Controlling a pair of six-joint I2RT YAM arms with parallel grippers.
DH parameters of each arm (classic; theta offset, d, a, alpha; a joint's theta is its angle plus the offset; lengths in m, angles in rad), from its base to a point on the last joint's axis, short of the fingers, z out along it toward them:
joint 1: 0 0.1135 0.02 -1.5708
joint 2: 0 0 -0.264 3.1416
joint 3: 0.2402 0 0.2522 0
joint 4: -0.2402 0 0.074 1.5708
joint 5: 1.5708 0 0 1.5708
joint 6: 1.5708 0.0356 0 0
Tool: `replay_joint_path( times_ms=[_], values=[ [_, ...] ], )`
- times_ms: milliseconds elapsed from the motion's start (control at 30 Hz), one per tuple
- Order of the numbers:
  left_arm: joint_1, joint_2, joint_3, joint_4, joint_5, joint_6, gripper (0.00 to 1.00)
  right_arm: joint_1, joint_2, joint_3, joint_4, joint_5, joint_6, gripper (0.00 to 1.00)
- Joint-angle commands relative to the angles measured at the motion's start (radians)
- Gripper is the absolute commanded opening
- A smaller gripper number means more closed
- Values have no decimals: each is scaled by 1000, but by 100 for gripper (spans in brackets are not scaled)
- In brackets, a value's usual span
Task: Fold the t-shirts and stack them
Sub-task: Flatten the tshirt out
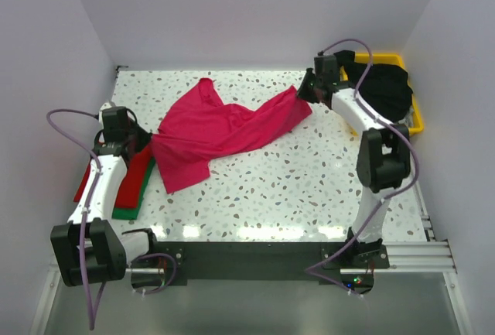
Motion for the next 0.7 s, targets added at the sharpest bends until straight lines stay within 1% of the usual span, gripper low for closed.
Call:
replay_joint_path(
  times_ms=[0, 33, 67, 100, 133, 200, 233, 267, 333, 400, 467, 500, 533, 567, 667],
  values=[
    [10, 15, 34, 46, 15, -33, 0, 4, 174, 129, -67, -89, -29, 27],
    [10, 15, 28, 46, 7, -33, 0, 4, 193, 152, -77, -108, -31, 34],
    [10, 13, 28, 46, 1, -31, 0, 6, 207, 172, -83, -114, -42, 39],
    [10, 12, 27, 41, -5, -27, 0, 4, 205, 180, -89, -122, -43, 49],
    [10, 9, 25, 40, -16, -24, 0, 6, 190, 171, -86, -117, -43, 52],
    [10, 4, 22, 43, -22, -19, 0, 6, 147, 94, -49, -82, -45, 57],
    [11, -2, 14, 46, -24, -20, 0, 6, 97, 62, -40, -64, -45, 57],
    [10, -2, 13, 49, -22, -20, 0, 6, 72, -2, -20, -50, -37, 57],
    [10, -1, 5, 53, -15, -22, 0, 4, 16, -71, 11, -22, -23, 57],
    [11, 1, 0, 56, -10, -20, 0, 4, -6, -150, 40, -14, -3, 56],
    [10, 1, -3, 55, -11, -17, 0, 6, -25, -215, 78, -1, 12, 50],
    [10, 1, -3, 52, -13, -14, 0, 3, -25, -230, 86, 5, 18, 48],
    [10, -1, -6, 52, -14, -14, 0, 4, -23, -239, 89, 9, 21, 43],
    [11, -2, -6, 50, -16, -13, 0, 4, -14, -246, 92, 7, 23, 40],
    [11, -4, -7, 55, -16, -10, 0, 4, 14, -239, 116, 7, 29, 37]
  ],
)
